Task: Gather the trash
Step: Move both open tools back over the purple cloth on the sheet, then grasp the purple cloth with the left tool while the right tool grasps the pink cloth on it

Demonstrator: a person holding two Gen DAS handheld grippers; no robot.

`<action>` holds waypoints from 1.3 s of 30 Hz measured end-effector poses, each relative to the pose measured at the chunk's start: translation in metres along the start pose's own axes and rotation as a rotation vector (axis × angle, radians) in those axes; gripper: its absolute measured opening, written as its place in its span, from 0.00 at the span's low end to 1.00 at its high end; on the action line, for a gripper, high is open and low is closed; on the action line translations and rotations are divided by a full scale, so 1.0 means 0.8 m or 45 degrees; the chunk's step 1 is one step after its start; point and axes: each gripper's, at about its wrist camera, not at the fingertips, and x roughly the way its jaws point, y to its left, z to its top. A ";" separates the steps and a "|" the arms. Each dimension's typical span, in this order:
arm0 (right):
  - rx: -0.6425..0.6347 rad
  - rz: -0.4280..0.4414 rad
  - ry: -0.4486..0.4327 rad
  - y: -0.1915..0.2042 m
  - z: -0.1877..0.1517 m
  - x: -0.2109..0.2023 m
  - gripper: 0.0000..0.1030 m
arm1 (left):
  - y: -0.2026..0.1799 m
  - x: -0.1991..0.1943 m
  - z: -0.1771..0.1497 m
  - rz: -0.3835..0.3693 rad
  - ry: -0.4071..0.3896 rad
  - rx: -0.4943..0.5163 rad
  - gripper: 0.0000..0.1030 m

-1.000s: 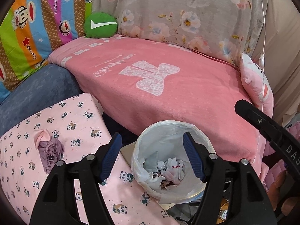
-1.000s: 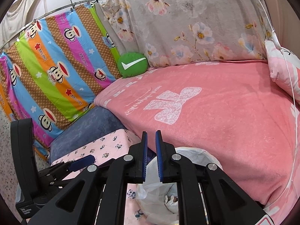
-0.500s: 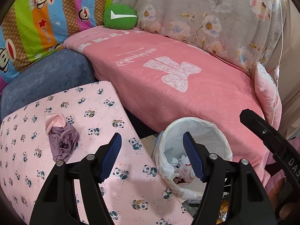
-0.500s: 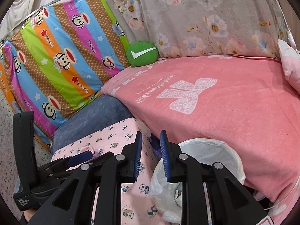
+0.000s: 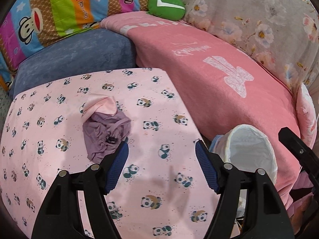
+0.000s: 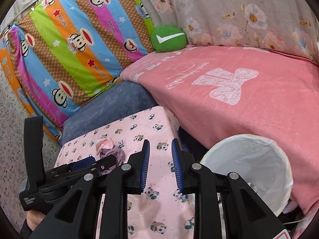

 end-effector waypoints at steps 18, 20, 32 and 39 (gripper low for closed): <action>-0.078 0.061 0.194 0.085 -0.012 0.163 0.31 | 0.115 0.095 0.011 -0.041 0.157 -0.251 0.68; -0.080 0.068 0.203 0.093 -0.011 0.174 0.31 | 0.122 0.099 0.011 -0.091 0.173 -0.263 0.50; -0.107 0.261 0.378 0.159 -0.008 0.268 0.31 | 0.169 0.066 -0.018 -0.190 0.179 -0.319 0.24; -0.135 0.390 0.499 0.199 -0.028 0.312 0.31 | 0.191 0.064 -0.024 -0.212 0.181 -0.360 0.24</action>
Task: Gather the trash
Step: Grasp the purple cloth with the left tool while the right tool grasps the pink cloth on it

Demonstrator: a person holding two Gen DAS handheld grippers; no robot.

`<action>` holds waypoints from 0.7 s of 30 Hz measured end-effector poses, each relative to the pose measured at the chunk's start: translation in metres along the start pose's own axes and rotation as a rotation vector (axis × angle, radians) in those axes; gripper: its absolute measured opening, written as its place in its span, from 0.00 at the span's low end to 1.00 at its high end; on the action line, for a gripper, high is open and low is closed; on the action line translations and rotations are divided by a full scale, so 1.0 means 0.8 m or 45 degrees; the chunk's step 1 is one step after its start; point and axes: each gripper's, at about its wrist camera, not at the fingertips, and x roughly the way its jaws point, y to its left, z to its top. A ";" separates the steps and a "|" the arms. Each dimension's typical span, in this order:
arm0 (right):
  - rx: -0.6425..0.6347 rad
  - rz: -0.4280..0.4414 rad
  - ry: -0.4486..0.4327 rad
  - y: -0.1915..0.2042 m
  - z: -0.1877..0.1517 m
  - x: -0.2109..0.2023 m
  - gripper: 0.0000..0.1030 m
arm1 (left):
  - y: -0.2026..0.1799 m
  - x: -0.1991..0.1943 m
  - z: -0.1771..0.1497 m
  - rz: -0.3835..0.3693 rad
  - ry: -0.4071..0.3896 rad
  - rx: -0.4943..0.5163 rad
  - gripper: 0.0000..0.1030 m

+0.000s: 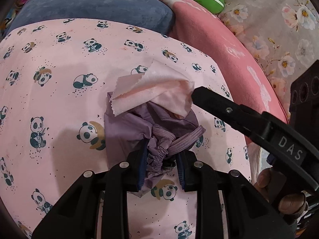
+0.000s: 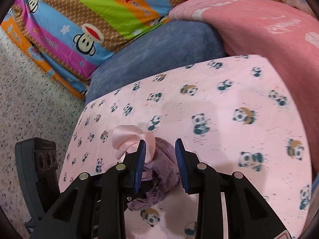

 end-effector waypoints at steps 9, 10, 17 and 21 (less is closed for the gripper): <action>-0.073 0.052 0.097 0.030 0.001 0.032 0.19 | 0.003 0.000 -0.001 -0.014 -0.004 0.008 0.24; -0.077 0.047 0.099 0.031 0.000 0.030 0.05 | 0.002 -0.001 -0.001 -0.009 -0.005 0.010 0.24; -0.062 0.020 0.003 0.026 -0.011 -0.006 0.05 | -0.009 -0.010 -0.005 0.040 -0.032 0.040 0.24; -0.067 -0.036 -0.057 0.026 -0.013 -0.040 0.05 | -0.023 -0.016 -0.008 0.057 -0.048 0.068 0.24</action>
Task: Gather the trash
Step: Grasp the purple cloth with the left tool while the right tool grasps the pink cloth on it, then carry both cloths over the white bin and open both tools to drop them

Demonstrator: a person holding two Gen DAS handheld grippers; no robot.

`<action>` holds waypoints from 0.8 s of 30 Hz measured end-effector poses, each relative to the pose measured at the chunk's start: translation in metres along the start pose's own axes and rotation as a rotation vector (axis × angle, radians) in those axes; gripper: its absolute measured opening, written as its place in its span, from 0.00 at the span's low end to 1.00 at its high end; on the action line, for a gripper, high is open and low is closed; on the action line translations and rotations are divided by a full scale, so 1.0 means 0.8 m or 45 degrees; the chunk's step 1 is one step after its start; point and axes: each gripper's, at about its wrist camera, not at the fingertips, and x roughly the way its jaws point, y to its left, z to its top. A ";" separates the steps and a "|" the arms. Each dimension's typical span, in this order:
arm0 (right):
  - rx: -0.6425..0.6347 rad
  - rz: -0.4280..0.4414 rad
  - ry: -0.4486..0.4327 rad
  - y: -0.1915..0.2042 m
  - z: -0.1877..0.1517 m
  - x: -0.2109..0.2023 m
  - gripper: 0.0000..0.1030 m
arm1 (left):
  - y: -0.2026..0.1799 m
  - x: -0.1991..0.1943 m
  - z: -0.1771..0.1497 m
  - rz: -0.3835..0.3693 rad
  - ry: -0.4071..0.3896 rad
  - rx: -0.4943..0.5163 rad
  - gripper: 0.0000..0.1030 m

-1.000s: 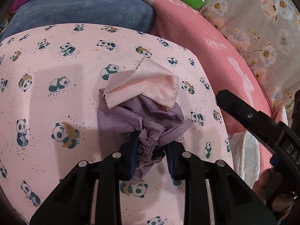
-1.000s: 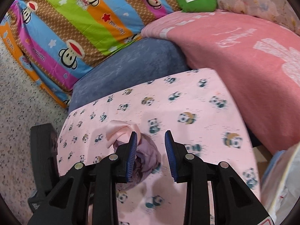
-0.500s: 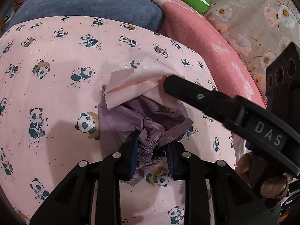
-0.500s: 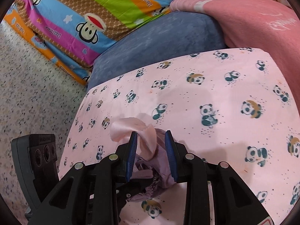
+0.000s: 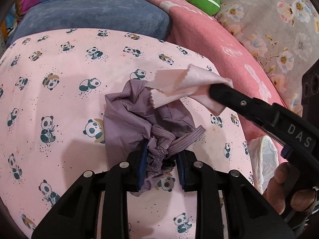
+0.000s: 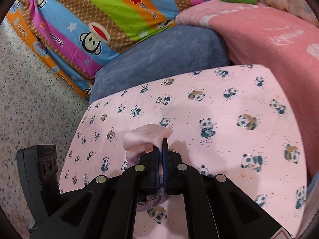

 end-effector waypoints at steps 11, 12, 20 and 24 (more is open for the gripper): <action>0.069 -0.073 -0.109 -0.025 -0.019 -0.079 0.05 | -0.041 -0.023 -0.009 0.042 -0.053 0.098 0.24; 0.085 -0.087 -0.128 -0.029 -0.025 -0.093 0.05 | -0.045 -0.026 -0.011 0.050 -0.060 0.110 0.24; 0.159 -0.122 -0.190 -0.052 -0.058 -0.152 0.05 | -0.076 -0.042 -0.025 0.038 -0.086 0.164 0.24; 0.178 -0.131 -0.210 -0.058 -0.075 -0.175 0.05 | -0.090 -0.051 -0.034 0.027 -0.097 0.187 0.24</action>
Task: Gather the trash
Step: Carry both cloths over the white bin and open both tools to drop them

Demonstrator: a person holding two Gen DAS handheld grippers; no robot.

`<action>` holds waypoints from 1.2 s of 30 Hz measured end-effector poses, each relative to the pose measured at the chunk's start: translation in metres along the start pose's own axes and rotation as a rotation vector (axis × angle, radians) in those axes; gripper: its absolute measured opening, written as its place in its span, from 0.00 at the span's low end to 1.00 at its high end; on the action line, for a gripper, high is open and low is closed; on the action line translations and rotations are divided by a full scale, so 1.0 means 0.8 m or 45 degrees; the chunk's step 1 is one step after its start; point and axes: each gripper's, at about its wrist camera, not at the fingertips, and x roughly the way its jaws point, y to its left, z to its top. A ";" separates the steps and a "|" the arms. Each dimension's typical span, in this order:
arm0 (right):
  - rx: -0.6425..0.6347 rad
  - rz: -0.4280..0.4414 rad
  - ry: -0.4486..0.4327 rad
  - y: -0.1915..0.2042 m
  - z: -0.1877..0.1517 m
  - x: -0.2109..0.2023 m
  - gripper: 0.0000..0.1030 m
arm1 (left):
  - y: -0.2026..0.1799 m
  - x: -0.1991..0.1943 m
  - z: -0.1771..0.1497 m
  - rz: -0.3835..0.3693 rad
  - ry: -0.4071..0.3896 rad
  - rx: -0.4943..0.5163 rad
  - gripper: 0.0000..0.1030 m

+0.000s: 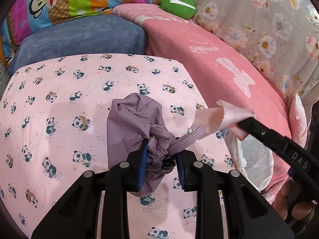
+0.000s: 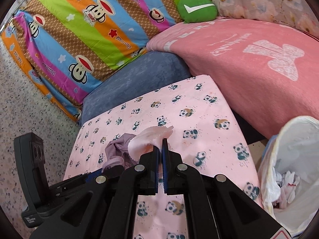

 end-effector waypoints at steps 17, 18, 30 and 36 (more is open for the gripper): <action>0.034 -0.050 -0.147 -0.033 -0.030 -0.102 0.05 | -0.093 -0.036 -0.001 -0.063 -0.075 0.158 0.24; 0.040 -0.056 -0.161 -0.037 -0.030 -0.110 0.05 | -0.099 -0.038 0.000 -0.069 -0.081 0.169 0.24; 0.125 -0.148 -0.302 -0.092 -0.029 -0.186 0.05 | -0.190 -0.042 0.007 -0.157 -0.112 0.331 0.24; 0.178 -0.197 -0.366 -0.135 -0.028 -0.223 0.05 | -0.233 -0.038 0.005 -0.201 -0.109 0.405 0.24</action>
